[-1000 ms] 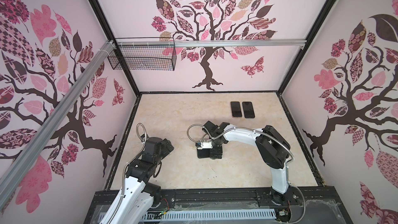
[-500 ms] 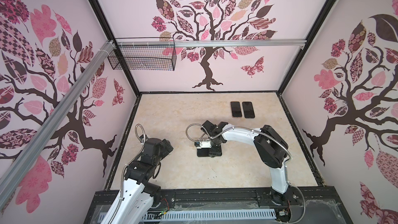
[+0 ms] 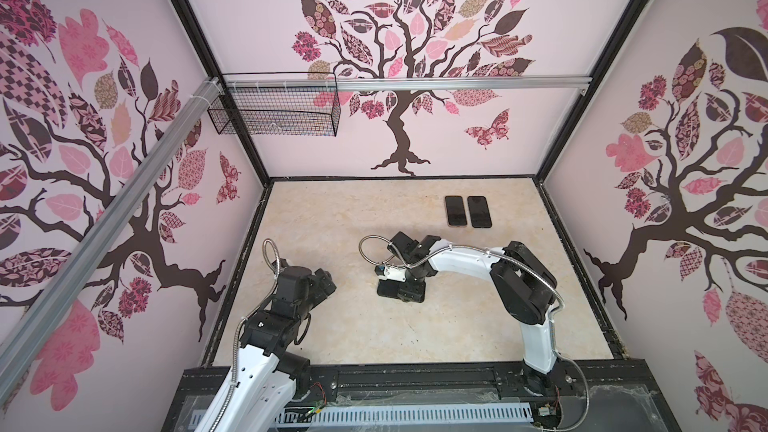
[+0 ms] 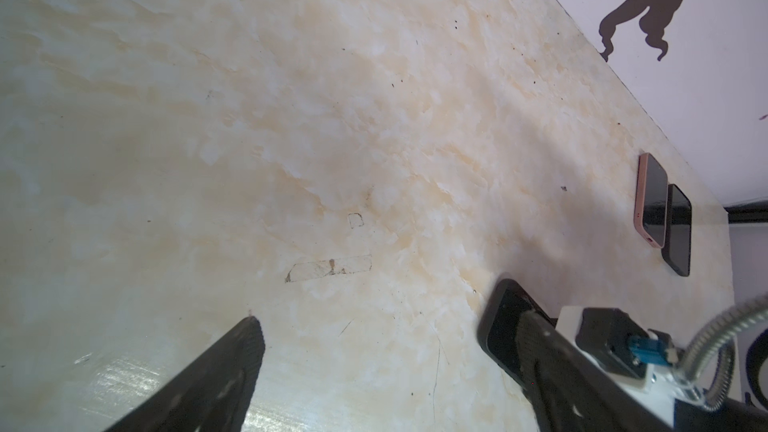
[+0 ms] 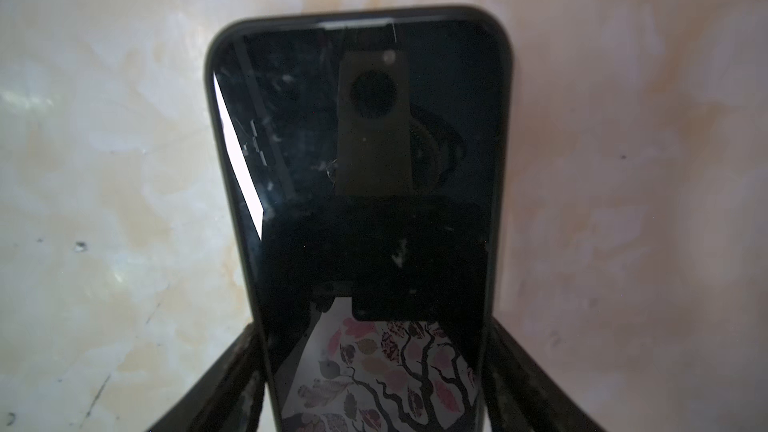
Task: Put the phone into the phone case
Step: 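Carry the black-cased phone with the right gripper toward the two farther phones, then lower the cased phone beside the pink-cased phone and open the right gripper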
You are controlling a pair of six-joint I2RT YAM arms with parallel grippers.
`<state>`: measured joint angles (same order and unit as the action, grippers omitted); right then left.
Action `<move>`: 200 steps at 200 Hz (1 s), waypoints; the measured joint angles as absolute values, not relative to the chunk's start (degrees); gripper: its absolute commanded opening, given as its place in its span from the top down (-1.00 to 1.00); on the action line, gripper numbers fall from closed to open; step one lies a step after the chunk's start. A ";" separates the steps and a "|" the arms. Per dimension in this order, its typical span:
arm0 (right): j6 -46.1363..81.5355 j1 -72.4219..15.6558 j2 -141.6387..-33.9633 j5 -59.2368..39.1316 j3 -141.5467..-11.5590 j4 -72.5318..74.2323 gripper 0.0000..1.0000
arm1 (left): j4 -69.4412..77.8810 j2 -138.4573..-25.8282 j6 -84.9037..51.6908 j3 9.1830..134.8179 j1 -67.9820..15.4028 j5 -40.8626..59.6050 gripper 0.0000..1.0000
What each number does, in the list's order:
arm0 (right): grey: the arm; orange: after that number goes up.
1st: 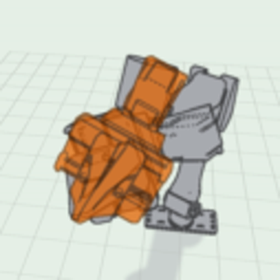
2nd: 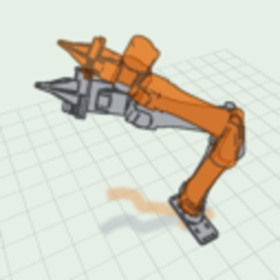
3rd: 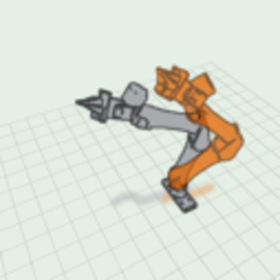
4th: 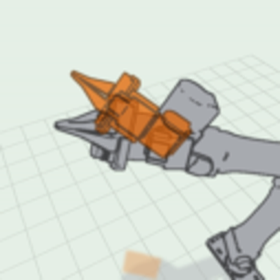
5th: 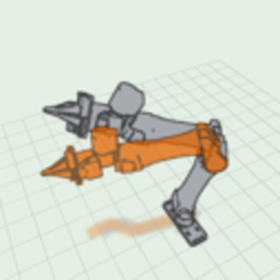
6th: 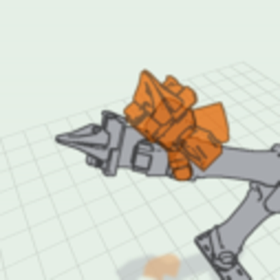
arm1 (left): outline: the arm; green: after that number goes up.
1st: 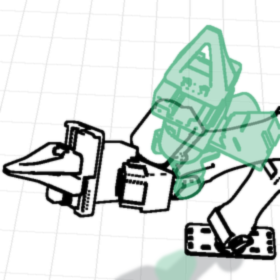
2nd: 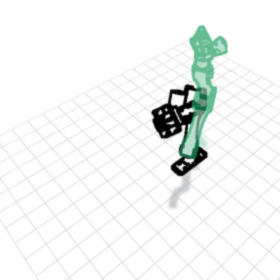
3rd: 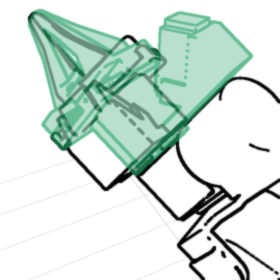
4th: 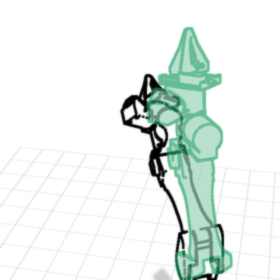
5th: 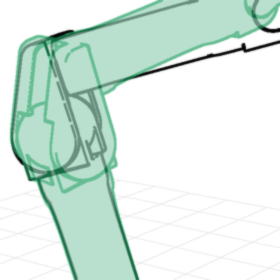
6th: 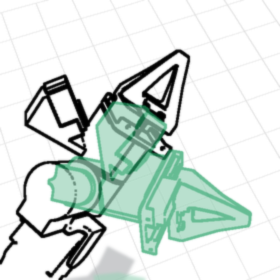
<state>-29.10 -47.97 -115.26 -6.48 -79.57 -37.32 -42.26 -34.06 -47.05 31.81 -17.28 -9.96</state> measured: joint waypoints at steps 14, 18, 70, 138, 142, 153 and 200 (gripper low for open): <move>-26.57 -47.03 -114.28 -9.21 -78.32 -35.81 0.47 | -41.91 -34.13 -46.30 31.81 -17.28 -8.91 -0.96; -25.65 -46.76 -113.84 -10.00 -77.87 -35.42 0.48 | -41.78 -34.17 -46.13 31.81 -17.28 -8.62 -0.96; -11.70 -41.50 -108.01 -15.66 -75.07 -33.58 0.70 | -40.80 -35.29 -44.27 31.94 -17.28 -6.35 -0.96; 0.12 -38.00 -105.95 -7.97 -80.44 -34.15 0.61 | -40.21 -38.13 -41.47 34.72 -17.28 -3.01 -0.96; 0.58 -37.91 -106.00 -7.46 -81.17 -34.24 0.61 | -40.18 -38.13 -41.30 34.83 -17.28 -2.70 -0.96; 2.09 -37.50 -106.37 -6.22 -83.42 -34.74 0.62 | -40.16 -38.06 -40.62 35.14 -17.28 -2.00 -0.96; 8.05 -33.28 -111.35 -1.37 -93.06 -35.94 0.65 | -40.18 -36.29 -37.98 36.14 -17.28 0.30 -0.96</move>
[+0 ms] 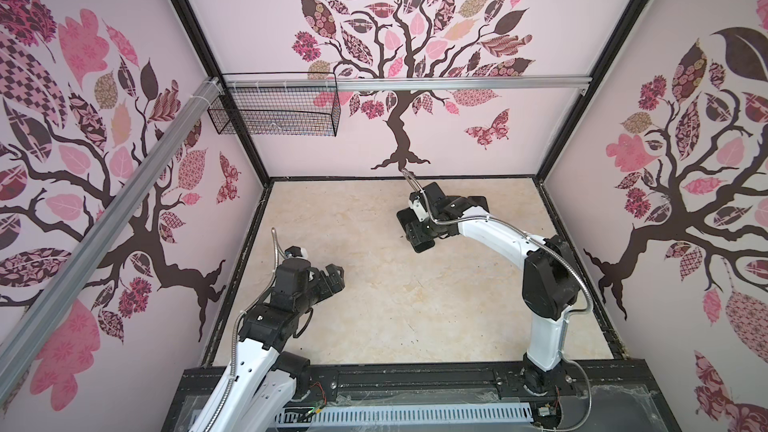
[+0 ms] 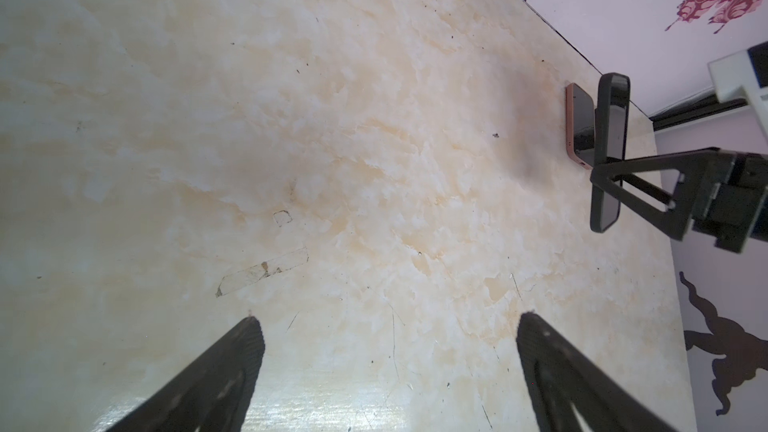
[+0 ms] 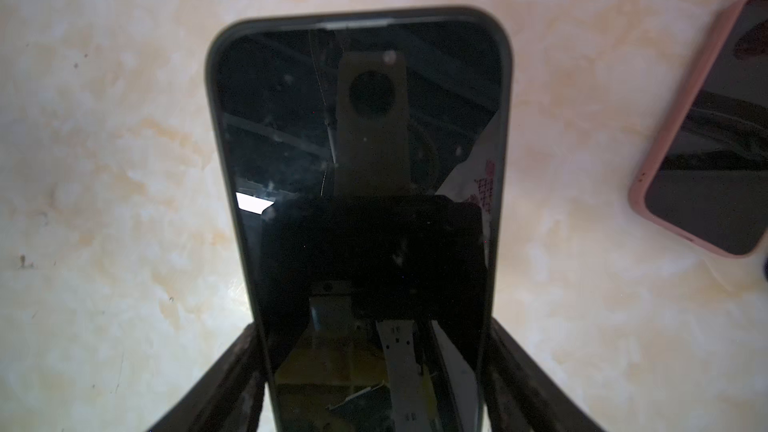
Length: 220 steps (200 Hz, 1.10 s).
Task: Put the phone into the phone case
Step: 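Lower the cased phone beside the pink-cased phone and open the right gripper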
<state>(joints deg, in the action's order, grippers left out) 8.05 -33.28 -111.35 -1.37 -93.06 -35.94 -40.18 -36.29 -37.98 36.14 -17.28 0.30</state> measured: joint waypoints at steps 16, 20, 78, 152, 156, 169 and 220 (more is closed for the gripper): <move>10.09 -31.79 -113.65 -0.54 -95.26 -36.14 0.65 | -40.23 -35.70 -37.04 36.62 -17.28 0.82 -0.96; 10.66 -31.46 -114.39 -0.38 -95.90 -36.23 0.65 | -40.29 -35.59 -36.80 36.77 -17.28 0.99 -0.96; 15.57 -28.14 -122.63 1.80 -105.43 -37.67 0.64 | -40.84 -35.33 -34.50 37.95 -17.28 2.83 -0.96; 18.70 -24.51 -130.52 1.74 -114.93 -38.52 0.64 | -41.32 -35.22 -34.37 37.95 -17.28 3.33 -0.96; 18.70 -24.36 -131.09 1.74 -115.52 -38.57 0.64 | -41.32 -35.22 -34.35 37.95 -17.28 3.33 -0.96; 18.90 -23.94 -132.94 1.74 -117.84 -38.98 0.64 | -41.41 -35.16 -34.28 37.95 -17.28 3.33 -0.96; 19.35 -22.68 -138.26 2.31 -121.95 -39.66 0.64 | -41.98 -34.48 -34.22 37.95 -17.28 3.27 -0.96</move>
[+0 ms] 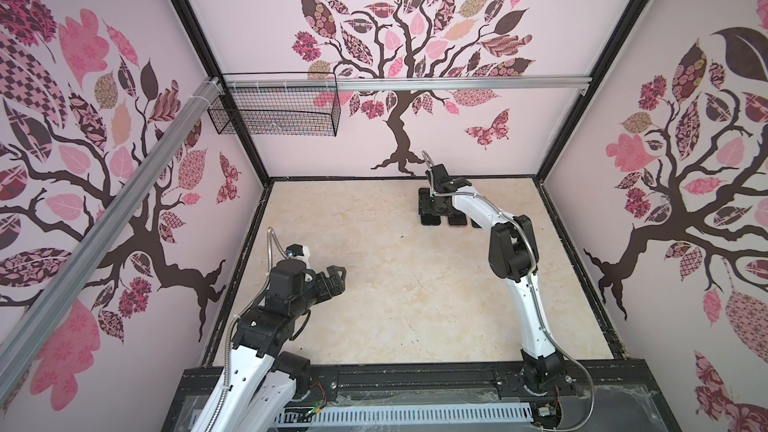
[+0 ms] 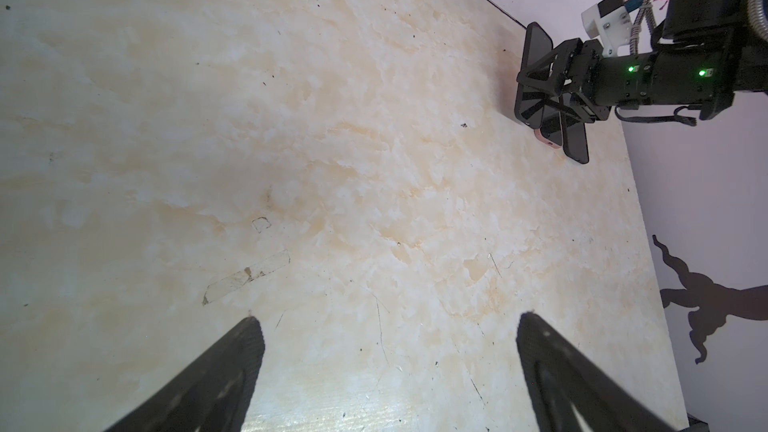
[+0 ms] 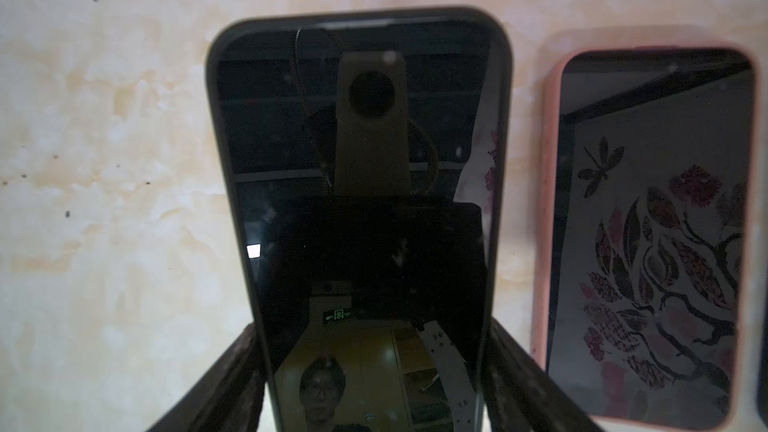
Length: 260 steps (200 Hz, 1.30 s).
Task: Put the phone into the phone case
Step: 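Lower the cased phone beside the pink-cased phone and open the right gripper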
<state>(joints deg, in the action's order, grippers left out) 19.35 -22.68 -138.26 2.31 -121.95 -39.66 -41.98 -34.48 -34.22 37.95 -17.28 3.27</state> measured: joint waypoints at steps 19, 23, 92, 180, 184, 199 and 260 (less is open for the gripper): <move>19.42 -22.28 -139.44 2.66 -122.67 -40.34 0.64 | -42.24 -34.24 -34.24 37.95 -17.28 3.09 -0.96; 19.42 -22.22 -139.50 2.70 -122.69 -40.38 0.64 | -42.26 -34.17 -34.22 37.95 -17.28 3.07 -0.96; 19.44 -21.54 -142.12 3.36 -125.05 -40.75 0.63 | -42.78 -33.93 -34.24 37.95 -17.28 2.79 -0.96; 20.40 -21.45 -142.93 4.36 -125.32 -40.34 0.21 | -43.18 -33.63 -34.22 37.95 -17.28 2.44 -0.96; 20.43 -21.45 -142.96 4.36 -125.32 -40.32 0.17 | -43.18 -33.63 -34.22 37.95 -17.28 2.44 -0.96; 20.62 -21.45 -143.00 4.36 -125.32 -40.27 0.03 | -43.20 -33.63 -34.24 37.95 -17.28 2.42 -0.96; 20.86 -21.39 -143.00 4.27 -125.32 -40.25 -0.36 | -43.35 -33.63 -34.22 37.95 -17.28 2.15 -0.96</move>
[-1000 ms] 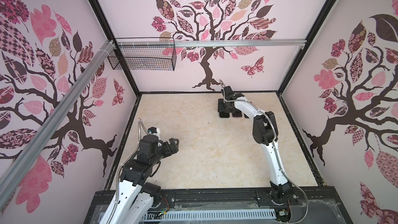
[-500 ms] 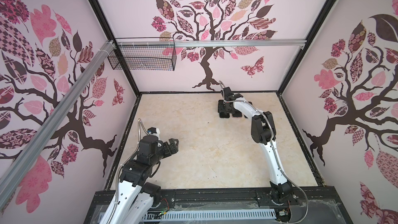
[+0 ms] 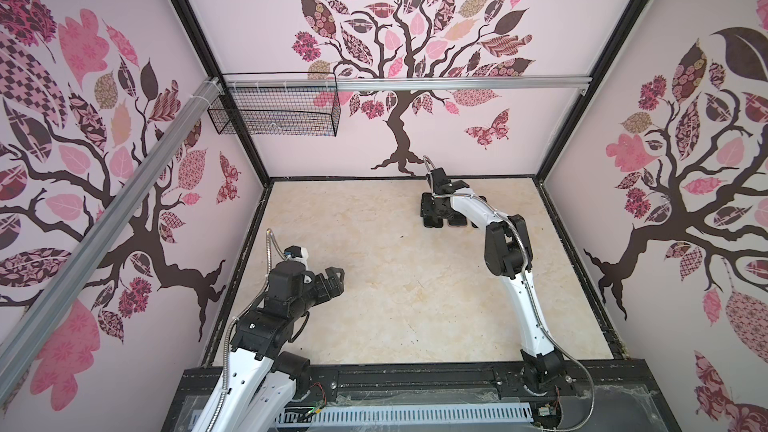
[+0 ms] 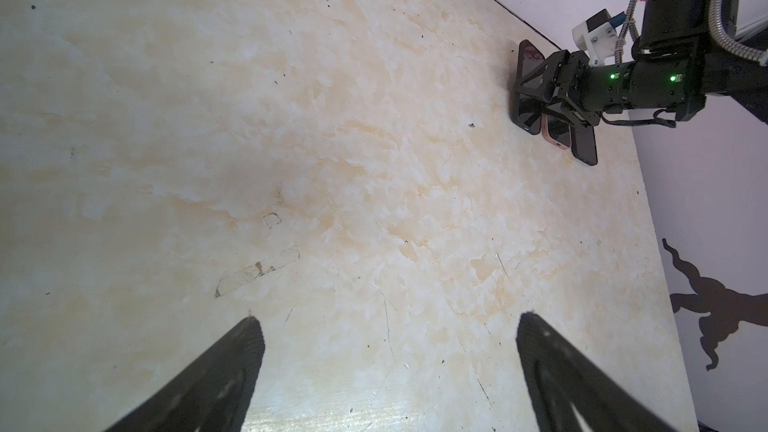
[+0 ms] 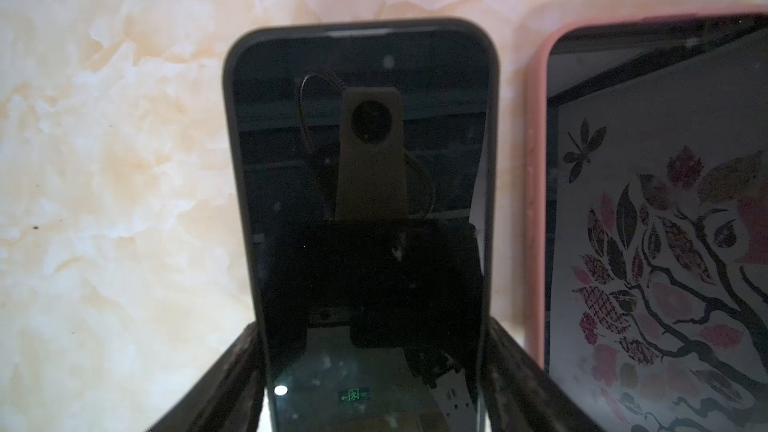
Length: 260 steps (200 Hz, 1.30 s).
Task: Put the phone into the phone case
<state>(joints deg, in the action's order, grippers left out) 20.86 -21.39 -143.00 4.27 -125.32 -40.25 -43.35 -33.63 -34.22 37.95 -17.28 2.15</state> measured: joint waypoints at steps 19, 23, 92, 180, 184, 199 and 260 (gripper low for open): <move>21.02 -21.34 -143.00 4.23 -125.32 -40.25 -0.48 | -43.40 -33.63 -34.24 37.95 -17.28 1.96 -0.96; 21.02 -21.32 -143.00 4.16 -125.32 -40.25 -0.51 | -43.40 -33.63 -34.24 37.95 -17.28 1.89 -0.96; 21.30 -20.95 -143.09 3.81 -125.32 -39.83 -0.75 | -43.44 -33.63 -34.22 37.95 -17.28 1.58 -0.96; 19.16 -20.80 -141.49 2.07 -122.13 -38.44 -0.99 | -43.44 -34.85 -34.24 37.95 -17.28 0.71 -0.96; 18.76 -20.80 -141.03 1.87 -121.32 -38.35 -0.99 | -43.44 -35.03 -34.24 37.95 -17.28 0.58 -0.96; 17.23 -20.82 -138.67 1.19 -118.43 -37.98 -0.99 | -43.40 -35.57 -34.24 37.95 -17.28 0.01 -0.96; 10.17 -20.80 -117.34 -0.64 -102.48 -32.05 -0.99 | -40.97 -39.81 -34.44 38.76 -17.23 -7.84 -0.96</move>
<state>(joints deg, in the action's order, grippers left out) 10.17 -20.80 -117.34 -0.64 -102.48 -32.05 -40.97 -39.81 -34.44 38.76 -17.23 -7.84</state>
